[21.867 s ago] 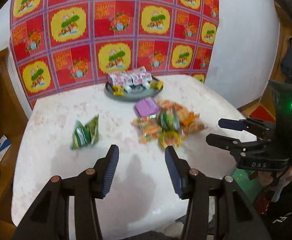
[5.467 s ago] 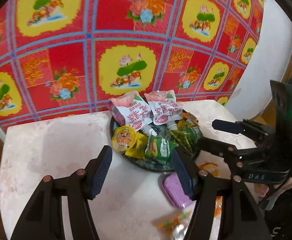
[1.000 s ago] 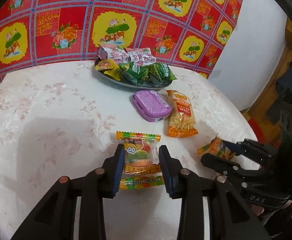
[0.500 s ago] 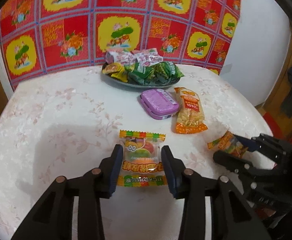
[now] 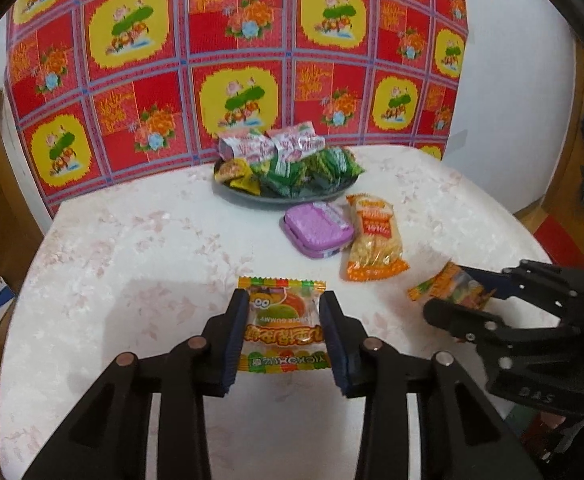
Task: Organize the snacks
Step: 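Carry both gummy candy bags over the plate with both tools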
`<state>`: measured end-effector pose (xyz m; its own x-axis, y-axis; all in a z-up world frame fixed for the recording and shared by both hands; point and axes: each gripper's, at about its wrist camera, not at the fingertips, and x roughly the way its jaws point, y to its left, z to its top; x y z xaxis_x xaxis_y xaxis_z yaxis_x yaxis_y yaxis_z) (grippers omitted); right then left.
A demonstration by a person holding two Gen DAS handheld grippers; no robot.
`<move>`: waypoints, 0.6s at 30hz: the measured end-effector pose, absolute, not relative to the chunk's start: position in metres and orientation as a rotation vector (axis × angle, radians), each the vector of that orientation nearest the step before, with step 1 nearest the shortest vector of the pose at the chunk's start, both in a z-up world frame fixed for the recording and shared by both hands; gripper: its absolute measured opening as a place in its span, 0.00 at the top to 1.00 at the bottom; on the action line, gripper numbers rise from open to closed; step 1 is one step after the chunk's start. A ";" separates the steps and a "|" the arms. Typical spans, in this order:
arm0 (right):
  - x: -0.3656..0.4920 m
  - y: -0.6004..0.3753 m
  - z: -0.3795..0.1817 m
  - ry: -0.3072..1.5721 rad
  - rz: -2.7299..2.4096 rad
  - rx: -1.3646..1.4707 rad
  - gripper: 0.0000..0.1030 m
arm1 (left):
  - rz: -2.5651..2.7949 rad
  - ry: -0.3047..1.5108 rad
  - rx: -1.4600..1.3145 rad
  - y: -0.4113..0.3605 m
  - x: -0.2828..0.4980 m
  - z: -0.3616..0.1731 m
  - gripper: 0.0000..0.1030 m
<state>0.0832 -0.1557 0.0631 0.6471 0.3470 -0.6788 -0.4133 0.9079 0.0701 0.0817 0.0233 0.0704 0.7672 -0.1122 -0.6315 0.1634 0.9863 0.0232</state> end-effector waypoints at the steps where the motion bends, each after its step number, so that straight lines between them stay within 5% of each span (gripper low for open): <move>1: 0.084 -0.154 0.067 0.748 0.439 -0.095 0.58 | -0.156 0.674 0.083 0.023 0.080 0.075 0.63; 18: 0.141 -0.147 0.135 0.685 0.486 -0.121 0.58 | -0.183 0.650 0.082 0.042 0.136 0.139 0.63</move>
